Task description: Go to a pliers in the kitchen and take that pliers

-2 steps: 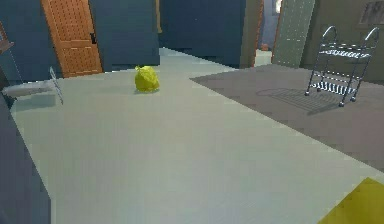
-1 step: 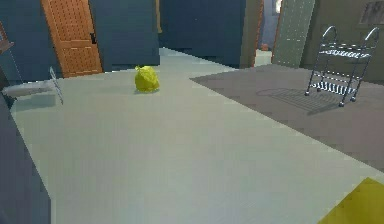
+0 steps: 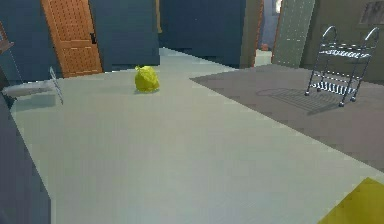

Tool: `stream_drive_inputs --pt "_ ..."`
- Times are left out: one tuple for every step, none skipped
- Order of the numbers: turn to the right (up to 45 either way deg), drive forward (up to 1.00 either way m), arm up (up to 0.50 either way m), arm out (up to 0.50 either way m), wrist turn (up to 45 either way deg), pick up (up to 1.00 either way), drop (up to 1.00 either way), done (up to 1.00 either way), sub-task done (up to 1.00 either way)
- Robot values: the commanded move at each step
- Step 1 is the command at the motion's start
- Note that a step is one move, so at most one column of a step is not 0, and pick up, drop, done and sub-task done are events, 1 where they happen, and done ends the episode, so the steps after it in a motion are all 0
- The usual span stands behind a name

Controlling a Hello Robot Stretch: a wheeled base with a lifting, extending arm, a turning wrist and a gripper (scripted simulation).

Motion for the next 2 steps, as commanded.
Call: stream_drive_inputs --pt "0.0 0.0 0.0 0.0 45.0 0.0 0.0 0.0 0.0" --pt "0.0 0.0 0.0 0.0 45.0 0.0 0.0 0.0 0.0"
